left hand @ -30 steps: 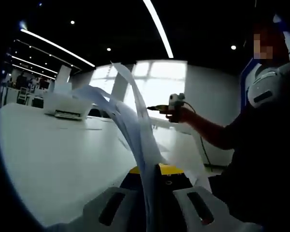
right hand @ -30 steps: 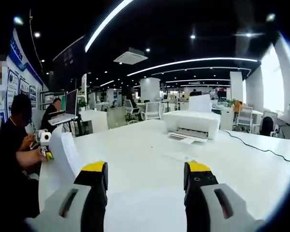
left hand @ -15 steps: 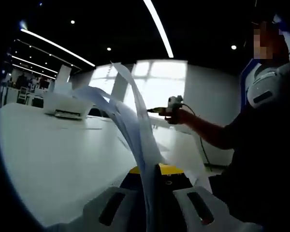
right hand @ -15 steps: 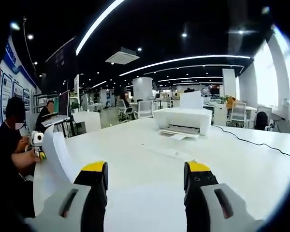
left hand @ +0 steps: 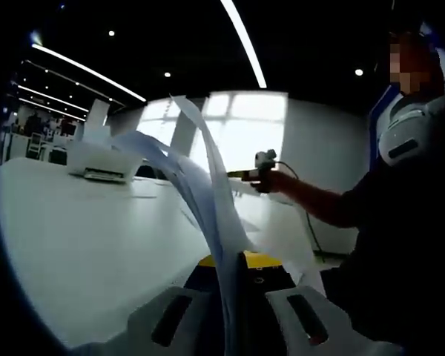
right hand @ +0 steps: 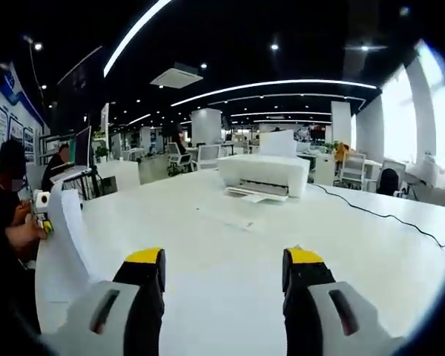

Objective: Organize the stack of printing papers by aligning and flattening the scattered papers on the table

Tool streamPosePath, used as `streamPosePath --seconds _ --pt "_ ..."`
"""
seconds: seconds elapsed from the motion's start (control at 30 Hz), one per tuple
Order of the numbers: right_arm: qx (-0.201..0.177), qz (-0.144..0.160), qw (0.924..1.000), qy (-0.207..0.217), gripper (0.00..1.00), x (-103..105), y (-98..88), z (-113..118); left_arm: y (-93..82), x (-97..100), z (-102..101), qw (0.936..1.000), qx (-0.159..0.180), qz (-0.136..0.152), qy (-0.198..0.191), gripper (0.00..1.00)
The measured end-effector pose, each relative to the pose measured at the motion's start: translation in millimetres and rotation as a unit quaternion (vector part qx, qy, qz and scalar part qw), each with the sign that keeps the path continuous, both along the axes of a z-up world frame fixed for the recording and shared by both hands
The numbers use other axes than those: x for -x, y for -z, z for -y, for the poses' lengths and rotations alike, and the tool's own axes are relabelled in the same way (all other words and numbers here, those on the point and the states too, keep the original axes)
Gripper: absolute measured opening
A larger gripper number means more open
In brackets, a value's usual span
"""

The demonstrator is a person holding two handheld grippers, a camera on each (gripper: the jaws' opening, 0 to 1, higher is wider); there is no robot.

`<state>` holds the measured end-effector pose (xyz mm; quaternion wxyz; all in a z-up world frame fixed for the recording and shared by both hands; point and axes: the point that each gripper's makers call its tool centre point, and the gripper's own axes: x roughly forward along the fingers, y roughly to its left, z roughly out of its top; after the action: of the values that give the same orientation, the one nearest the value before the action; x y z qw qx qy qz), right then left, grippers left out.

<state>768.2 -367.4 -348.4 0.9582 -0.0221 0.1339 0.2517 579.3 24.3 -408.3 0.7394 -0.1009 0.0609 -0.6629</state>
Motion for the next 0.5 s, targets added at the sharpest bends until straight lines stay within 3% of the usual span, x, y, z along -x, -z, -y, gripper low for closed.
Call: streamPosePath --seconds 0.5 --pt "0.009 -0.017 0.9996 0.021 0.61 -15.3 24.7 20.2 0.7 -2.3 -2.2 1.0000 -0.001 -0.002 0.001 0.06"
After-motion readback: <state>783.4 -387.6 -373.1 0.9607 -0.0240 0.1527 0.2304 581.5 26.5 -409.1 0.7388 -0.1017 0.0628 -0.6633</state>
